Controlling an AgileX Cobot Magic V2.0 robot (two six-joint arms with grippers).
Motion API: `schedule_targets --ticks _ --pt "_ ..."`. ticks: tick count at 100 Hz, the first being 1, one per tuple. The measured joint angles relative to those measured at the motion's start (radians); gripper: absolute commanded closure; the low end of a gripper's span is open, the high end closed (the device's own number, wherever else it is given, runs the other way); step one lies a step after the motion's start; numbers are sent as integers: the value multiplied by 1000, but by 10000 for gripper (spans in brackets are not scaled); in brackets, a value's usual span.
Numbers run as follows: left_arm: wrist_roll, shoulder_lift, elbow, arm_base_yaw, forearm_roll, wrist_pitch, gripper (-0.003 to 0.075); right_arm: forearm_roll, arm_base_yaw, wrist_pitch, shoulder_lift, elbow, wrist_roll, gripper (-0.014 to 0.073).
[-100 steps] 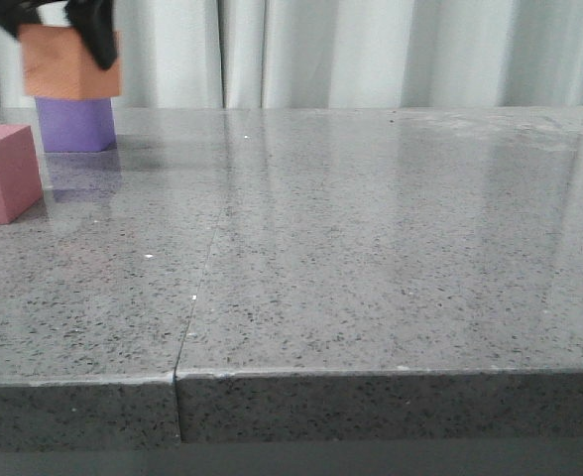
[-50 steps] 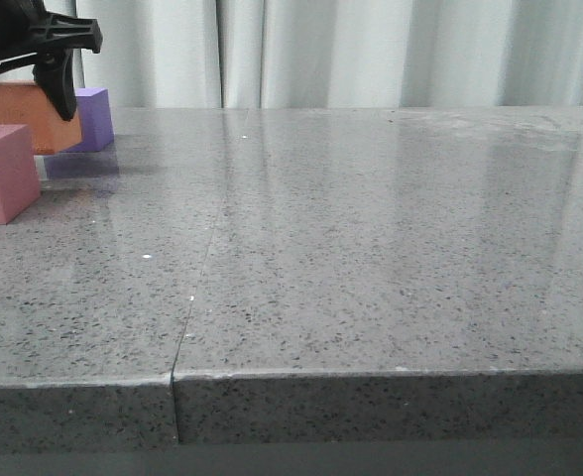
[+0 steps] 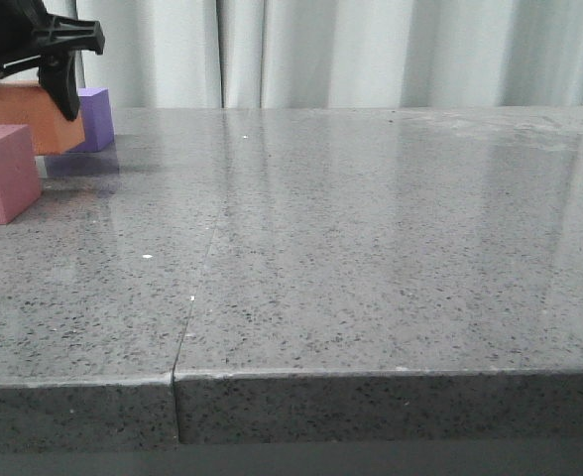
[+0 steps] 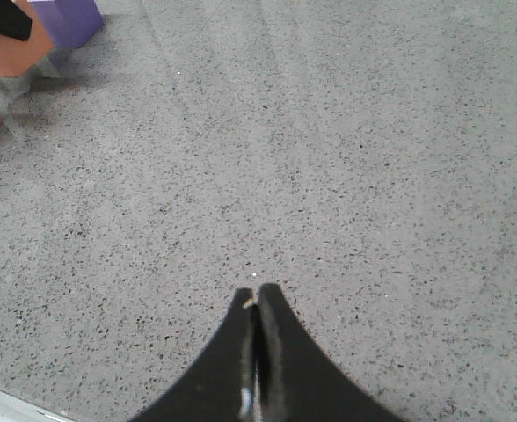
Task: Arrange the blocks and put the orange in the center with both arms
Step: 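Carry the orange cube with the left gripper beside the purple cube, then release the orange cube between the pink and purple cubes, lift left gripper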
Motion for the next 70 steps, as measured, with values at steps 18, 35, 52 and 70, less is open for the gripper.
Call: schedule_targets --ticks 18,35,52,70 --pt "0 27 1 0 0 8 361 0 0 0 0 0 0 663" --pt "0 27 1 0 0 8 225 0 0 0 0 0 0 663" --pt "0 27 2 0 0 14 89 0 0 0 0 0 0 663" --pt "0 14 2 0 0 18 93 0 0 0 0 0 0 663"
